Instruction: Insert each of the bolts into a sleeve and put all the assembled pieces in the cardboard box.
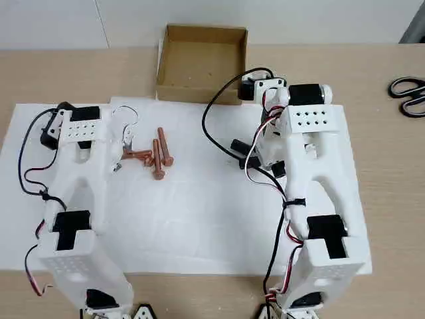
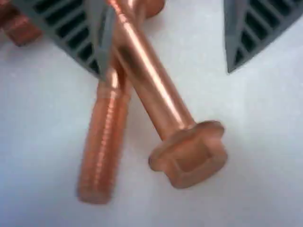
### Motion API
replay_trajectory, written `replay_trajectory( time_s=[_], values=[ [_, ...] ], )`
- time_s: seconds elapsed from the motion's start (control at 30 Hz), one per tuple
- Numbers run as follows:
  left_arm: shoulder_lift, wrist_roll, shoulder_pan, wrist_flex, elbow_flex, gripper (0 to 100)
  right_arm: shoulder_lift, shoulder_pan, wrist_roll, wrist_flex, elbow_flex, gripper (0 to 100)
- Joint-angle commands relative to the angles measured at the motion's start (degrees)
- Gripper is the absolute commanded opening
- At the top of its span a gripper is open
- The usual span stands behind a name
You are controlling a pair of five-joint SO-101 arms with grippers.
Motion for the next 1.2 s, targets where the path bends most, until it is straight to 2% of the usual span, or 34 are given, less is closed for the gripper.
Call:
replay_trajectory(
  time_s=[0.0, 0.4, 0.6, 0.8, 0.97, 1.17],
  values=[
    [0.0, 0.5, -0.1, -0.7, -0.1, 15, -3.4, -0.4, -0.7, 0.4, 0.1, 0.5],
    [5.0, 0.7, -0.4, -0.5, -0.4, 15, -3.4, -0.4, -0.7, 0.4, 0.1, 0.5],
    [5.1, 1.8, -0.4, -0.6, -0.5, 0, -3.4, -0.4, -0.7, 0.1, 0.1, 0.5],
    [2.4, 0.6, 0.7, 1.8, -1.7, 1, -3.3, -0.4, -0.7, 0.0, 0.1, 0.5],
    [-3.3, -12.0, 2.5, 9.0, -8.1, 1, -3.3, -0.4, -0.7, 0.0, 0.1, 0.5],
    [-6.7, -40.6, 2.1, 11.6, -11.5, 1, -3.3, -0.4, -0.7, 0.0, 0.1, 0.5]
  ],
)
